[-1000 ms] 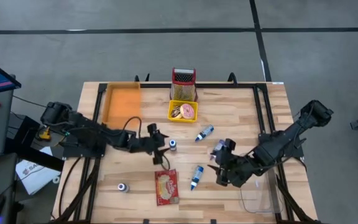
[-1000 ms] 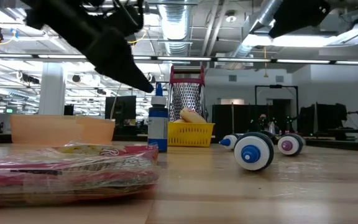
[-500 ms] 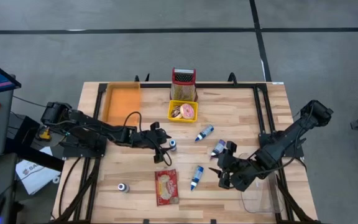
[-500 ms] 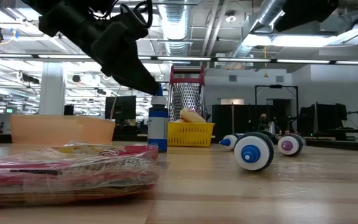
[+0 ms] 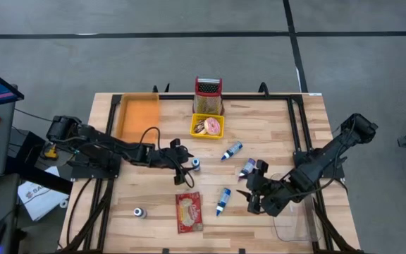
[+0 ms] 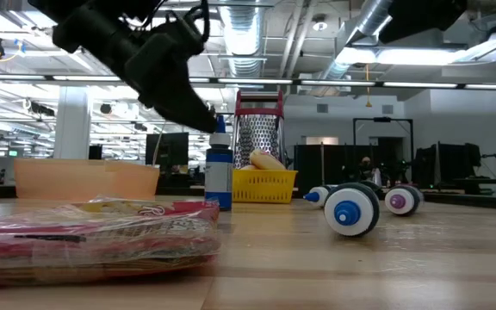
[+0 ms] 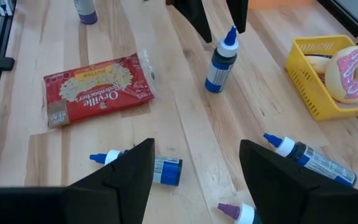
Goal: Pick & Place Food Item
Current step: Put the middle blue food coloring bottle into the transparent bin
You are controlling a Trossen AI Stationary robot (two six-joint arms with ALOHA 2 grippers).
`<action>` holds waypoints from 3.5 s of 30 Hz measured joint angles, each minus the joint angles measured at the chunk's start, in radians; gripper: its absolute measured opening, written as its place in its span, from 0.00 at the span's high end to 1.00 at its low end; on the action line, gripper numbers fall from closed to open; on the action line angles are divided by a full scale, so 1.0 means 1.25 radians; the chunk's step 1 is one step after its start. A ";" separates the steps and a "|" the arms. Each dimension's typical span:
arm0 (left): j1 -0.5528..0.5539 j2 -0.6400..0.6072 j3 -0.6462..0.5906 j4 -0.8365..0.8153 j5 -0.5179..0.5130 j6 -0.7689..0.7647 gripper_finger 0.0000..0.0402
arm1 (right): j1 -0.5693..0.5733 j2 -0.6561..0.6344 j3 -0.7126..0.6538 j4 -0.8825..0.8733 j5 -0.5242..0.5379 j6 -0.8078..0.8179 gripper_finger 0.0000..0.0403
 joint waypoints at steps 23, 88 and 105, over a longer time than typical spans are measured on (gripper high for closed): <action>-0.061 -0.173 -0.063 -0.161 -0.109 -0.040 0.39 | -0.324 0.114 -0.023 0.341 -0.235 -0.315 0.44; -0.154 -0.238 -0.064 -0.240 -0.199 -0.080 0.40 | -0.484 0.373 0.110 0.459 -0.471 -0.416 0.53; -0.154 -0.238 -0.064 -0.238 -0.199 -0.080 0.40 | -0.490 0.410 0.122 0.466 -0.495 -0.405 0.73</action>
